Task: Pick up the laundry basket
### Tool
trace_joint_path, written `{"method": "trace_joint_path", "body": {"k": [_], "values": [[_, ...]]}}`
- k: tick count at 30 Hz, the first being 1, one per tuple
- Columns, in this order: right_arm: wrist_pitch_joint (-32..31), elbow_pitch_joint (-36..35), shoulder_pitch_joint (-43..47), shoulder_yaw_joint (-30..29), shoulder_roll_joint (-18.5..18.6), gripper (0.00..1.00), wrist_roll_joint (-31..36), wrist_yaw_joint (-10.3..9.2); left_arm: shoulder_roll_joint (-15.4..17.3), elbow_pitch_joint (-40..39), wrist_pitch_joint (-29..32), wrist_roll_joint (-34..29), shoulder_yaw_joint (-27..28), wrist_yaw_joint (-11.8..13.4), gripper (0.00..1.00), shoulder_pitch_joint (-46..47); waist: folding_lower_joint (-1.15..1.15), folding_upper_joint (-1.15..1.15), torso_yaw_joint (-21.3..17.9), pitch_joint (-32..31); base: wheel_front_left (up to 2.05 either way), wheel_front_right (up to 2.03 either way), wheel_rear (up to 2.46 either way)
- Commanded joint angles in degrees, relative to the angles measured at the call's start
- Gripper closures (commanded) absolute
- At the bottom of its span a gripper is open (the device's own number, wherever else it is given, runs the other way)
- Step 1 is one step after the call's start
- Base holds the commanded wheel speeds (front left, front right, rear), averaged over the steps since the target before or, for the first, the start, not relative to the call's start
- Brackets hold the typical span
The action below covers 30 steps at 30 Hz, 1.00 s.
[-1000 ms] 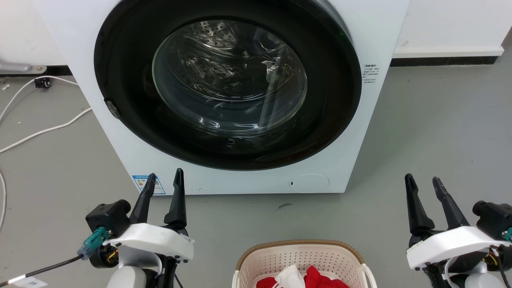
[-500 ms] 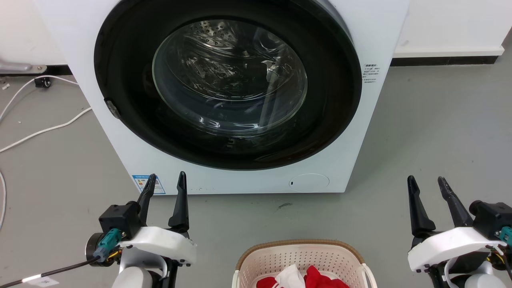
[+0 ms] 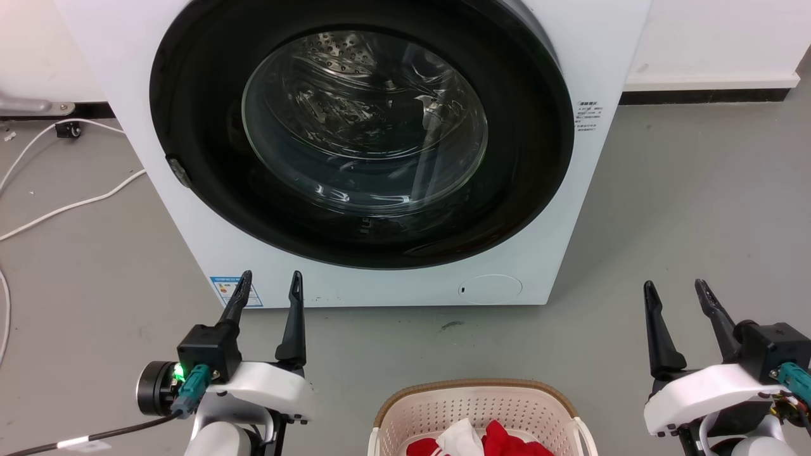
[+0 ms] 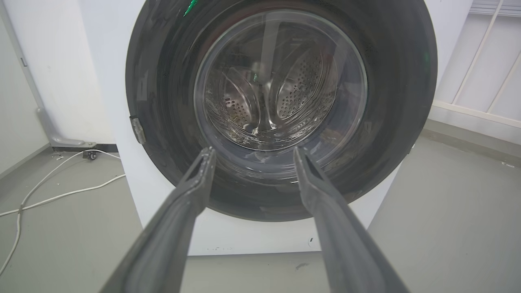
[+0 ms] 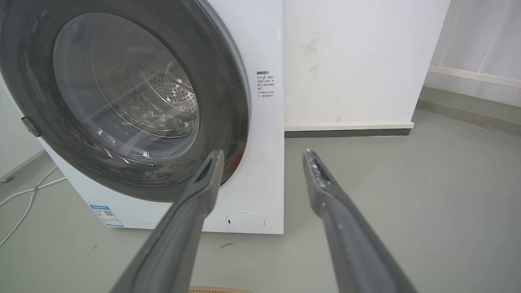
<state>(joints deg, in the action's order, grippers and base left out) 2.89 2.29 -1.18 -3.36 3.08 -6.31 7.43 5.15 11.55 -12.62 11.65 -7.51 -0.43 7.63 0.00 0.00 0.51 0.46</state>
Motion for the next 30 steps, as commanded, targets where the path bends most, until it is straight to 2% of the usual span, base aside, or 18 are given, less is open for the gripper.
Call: {"method": "trace_joint_path", "body": {"k": [1, 21, 30], "values": [[0.3, -0.6, 0.2, 0.1, -0.2, 0.0, 1.4, 0.04, 0.3, 0.0, -0.5, -1.2, -0.3, 0.3, 0.0, 1.0, 0.0, 0.0, 0.0, 0.0, 0.0, 0.0, 0.0], [1.4, -1.0, 0.8, -0.1, -0.3, 0.0, 5.8, 0.05, -0.4, 0.8, -2.6, -7.0, -0.4, 0.6, 0.0, 0.9, 0.0, 0.0, 0.3, 0.3, 0.0, 0.0, 0.0], [1.6, -0.3, 0.8, -0.5, -0.3, 0.0, 4.6, 0.05, -0.9, 1.8, -2.6, -6.1, 0.1, 0.2, 0.0, 0.7, 0.0, 0.0, 0.3, 0.3, 0.0, 0.0, 0.0]]}}
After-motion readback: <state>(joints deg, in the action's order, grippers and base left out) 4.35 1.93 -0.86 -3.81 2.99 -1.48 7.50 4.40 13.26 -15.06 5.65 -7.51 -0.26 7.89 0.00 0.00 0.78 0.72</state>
